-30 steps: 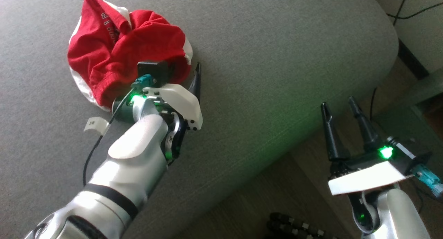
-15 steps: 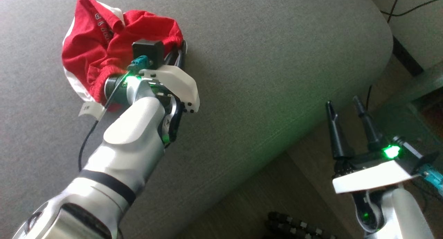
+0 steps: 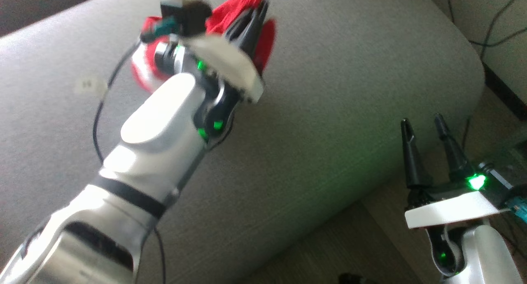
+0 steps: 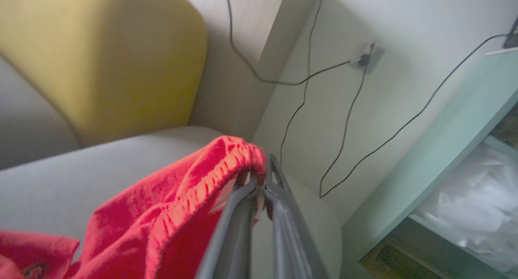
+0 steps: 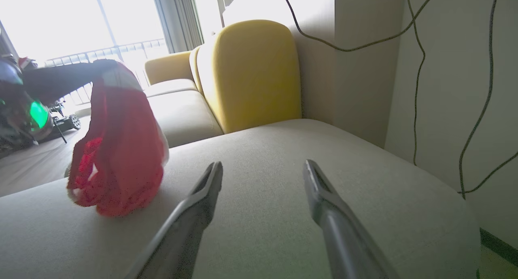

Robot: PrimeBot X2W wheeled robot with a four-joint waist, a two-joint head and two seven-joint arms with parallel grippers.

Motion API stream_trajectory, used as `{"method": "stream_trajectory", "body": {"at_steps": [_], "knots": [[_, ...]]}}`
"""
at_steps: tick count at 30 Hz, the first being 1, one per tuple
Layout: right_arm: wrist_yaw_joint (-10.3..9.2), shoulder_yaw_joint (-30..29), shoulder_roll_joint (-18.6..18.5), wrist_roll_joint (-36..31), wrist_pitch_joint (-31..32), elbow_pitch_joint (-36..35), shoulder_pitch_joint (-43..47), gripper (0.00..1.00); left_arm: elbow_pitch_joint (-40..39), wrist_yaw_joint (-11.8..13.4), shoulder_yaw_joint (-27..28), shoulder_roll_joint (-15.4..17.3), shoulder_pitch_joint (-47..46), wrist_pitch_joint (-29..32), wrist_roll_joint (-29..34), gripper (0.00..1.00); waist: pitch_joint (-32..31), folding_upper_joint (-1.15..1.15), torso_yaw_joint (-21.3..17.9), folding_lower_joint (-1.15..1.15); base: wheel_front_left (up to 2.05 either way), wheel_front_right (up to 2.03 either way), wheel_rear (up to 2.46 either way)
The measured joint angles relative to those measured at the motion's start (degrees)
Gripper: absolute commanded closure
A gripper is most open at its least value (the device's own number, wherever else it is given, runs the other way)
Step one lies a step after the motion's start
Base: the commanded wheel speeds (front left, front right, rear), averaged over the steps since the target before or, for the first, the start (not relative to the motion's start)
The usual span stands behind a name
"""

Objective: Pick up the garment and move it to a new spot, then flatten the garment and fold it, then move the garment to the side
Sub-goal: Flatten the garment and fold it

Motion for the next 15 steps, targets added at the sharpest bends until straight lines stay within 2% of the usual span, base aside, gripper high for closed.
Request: {"method": "stream_trajectory", "body": {"at_steps": [4, 7, 10, 15], "knots": [[0.00, -1.24, -0.01, -0.67, 0.00, -0.08, 0.71, 0.00, -4.86, -1.65, 1.75, -0.16, -3.78, 3.28, -3.65, 1.00, -2.20, 0.00, 2.36, 0.00, 0.00, 0.00, 0.00], [0.00, -1.57, -0.01, -1.21, 0.00, -0.21, 1.81, 0.00, -9.10, -2.21, 2.85, 1.37, -3.71, 6.05, -6.81, 1.00, -3.53, 0.00, 4.49, 0.00, 0.00, 0.00, 0.00], [0.00, -1.88, -0.01, -1.59, 0.00, -0.48, 2.29, 0.00, -13.86, -1.97, 4.88, 5.03, -1.03, 8.01, -9.88, 1.00, -4.39, 0.00, 6.84, 0.00, 0.00, 0.00, 0.00], [0.00, -2.59, -0.02, -2.42, 0.00, -1.04, 2.33, 0.00, -22.80, 1.57, 7.13, 12.83, 12.30, 10.44, -14.79, 1.00, -4.73, 0.00, 11.07, 0.00, 0.00, 0.00, 0.00]]}}
